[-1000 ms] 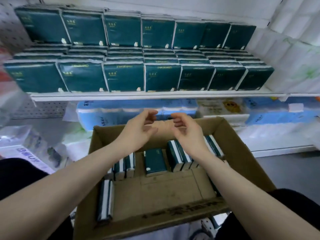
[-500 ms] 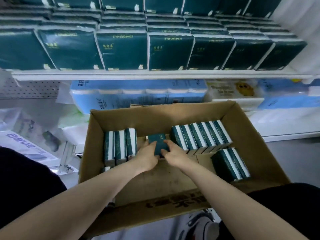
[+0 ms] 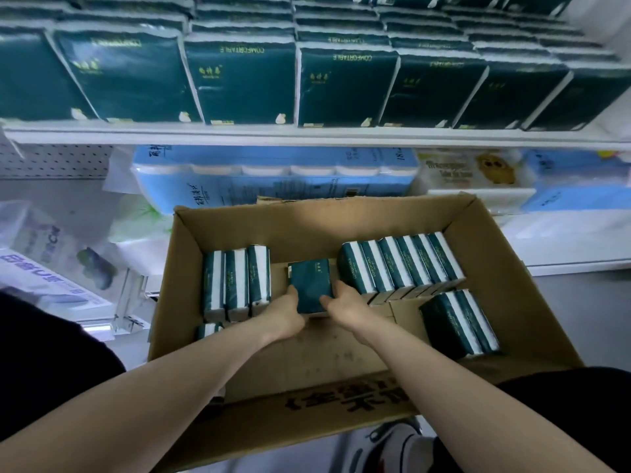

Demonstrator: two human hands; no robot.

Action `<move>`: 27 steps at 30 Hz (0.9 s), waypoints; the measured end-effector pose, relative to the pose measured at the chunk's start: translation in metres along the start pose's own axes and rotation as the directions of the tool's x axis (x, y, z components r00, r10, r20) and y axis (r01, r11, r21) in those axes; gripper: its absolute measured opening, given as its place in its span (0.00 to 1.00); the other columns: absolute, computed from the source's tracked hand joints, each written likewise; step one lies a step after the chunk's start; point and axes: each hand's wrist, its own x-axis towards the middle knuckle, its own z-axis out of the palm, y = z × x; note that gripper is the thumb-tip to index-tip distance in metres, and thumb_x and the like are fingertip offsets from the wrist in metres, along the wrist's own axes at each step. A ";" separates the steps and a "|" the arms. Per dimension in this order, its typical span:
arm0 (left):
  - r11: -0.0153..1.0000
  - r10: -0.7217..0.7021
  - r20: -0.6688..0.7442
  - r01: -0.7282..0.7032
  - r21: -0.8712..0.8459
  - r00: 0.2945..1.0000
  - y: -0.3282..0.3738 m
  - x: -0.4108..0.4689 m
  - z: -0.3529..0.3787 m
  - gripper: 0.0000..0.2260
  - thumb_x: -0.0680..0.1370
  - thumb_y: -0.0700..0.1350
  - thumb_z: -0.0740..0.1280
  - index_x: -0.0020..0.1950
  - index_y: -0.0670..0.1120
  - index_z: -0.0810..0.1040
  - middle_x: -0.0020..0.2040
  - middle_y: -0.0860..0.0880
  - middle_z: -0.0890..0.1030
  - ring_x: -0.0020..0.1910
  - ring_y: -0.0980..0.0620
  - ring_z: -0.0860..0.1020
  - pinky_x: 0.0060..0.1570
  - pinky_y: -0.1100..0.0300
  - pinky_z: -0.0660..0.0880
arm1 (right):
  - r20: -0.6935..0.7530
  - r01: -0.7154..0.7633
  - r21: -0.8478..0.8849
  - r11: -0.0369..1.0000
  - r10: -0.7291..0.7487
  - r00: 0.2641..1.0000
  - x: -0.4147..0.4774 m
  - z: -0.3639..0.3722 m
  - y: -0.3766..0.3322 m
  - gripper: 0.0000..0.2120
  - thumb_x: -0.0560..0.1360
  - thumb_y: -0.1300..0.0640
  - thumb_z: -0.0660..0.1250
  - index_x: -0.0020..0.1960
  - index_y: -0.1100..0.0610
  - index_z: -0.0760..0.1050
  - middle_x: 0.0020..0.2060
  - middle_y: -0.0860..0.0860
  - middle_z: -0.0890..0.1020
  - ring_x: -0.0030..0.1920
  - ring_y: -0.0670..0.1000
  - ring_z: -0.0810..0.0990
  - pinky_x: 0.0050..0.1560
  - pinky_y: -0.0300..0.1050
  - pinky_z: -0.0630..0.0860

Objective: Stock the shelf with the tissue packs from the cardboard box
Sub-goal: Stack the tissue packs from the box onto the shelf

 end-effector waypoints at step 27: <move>0.847 0.390 -0.411 -0.496 -0.191 0.824 0.070 -0.083 -0.049 0.17 0.77 0.42 0.69 0.66 0.52 0.75 0.54 0.53 0.80 0.53 0.56 0.77 0.60 0.58 0.75 | -0.249 0.366 0.285 0.886 -0.301 0.921 -0.087 -0.126 -0.005 0.15 0.78 0.65 0.64 0.62 0.53 0.77 0.56 0.51 0.81 0.55 0.51 0.80 0.51 0.42 0.78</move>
